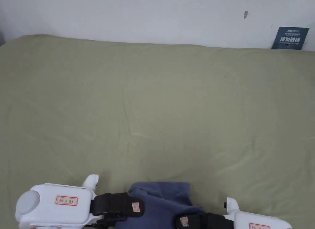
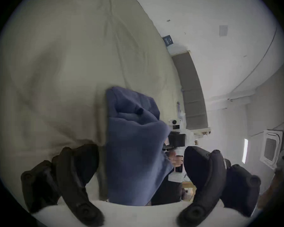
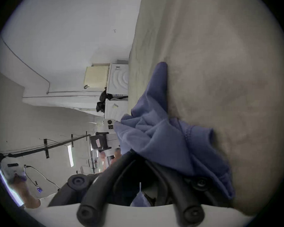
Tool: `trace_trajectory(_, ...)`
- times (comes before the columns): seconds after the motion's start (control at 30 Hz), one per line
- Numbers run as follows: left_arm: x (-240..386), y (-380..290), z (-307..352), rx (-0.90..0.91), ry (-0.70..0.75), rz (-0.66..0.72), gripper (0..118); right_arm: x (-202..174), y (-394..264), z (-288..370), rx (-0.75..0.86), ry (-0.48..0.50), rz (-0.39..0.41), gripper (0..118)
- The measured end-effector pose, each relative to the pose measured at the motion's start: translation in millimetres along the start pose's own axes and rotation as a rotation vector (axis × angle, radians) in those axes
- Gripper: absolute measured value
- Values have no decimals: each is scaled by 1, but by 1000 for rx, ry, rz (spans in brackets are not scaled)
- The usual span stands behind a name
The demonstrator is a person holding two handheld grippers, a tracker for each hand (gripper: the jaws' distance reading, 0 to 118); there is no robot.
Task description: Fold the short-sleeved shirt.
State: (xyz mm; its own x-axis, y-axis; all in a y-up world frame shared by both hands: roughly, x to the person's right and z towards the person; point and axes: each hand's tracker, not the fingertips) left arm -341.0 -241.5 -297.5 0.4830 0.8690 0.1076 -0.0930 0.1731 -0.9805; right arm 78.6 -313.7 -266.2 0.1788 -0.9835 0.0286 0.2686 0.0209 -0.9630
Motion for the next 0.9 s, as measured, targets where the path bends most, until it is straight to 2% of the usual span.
trace_trajectory(0.03,2,2,-4,-7,3,9,96,2,1,1,-1,-4,1,0)
trace_trajectory(0.07,3,2,-7,-16,93,1,79,-1,1,1,-2,-15,-1,0)
trace_trajectory(0.1,2,3,-9,-15,152,-46,57,-4,1,1,-2,-29,2,0)
trace_trajectory(0.13,3,3,-7,-15,150,-33,38,-9,0,1,1,-62,15,0)
trace_trajectory(0.17,1,6,-1,-27,93,12,38,-18,-1,2,7,-110,46,0)
trace_trajectory(0.27,10,9,20,11,115,-22,36,-39,-7,10,23,-169,120,0)
trace_trajectory(0.37,7,21,71,98,169,27,35,-50,-10,26,41,-160,108,0)
trace_trajectory(0.47,-4,38,146,198,305,35,35,-63,-12,44,84,-189,151,0)
trace_trajectory(0.63,-30,68,261,245,474,84,35,-71,-16,75,166,-218,160,0)
trace_trajectory(0.7,-39,82,289,249,540,110,35,-76,-21,82,197,-260,173,0)
trace_trajectory(0.8,-51,96,316,276,553,160,35,-77,-25,95,233,-277,157,0)
trace_trajectory(0.83,-53,98,319,286,565,159,37,-77,-25,98,240,-285,153,0)
trace_trajectory(0.9,-51,100,318,282,584,125,52,-78,-26,102,247,-296,152,0)
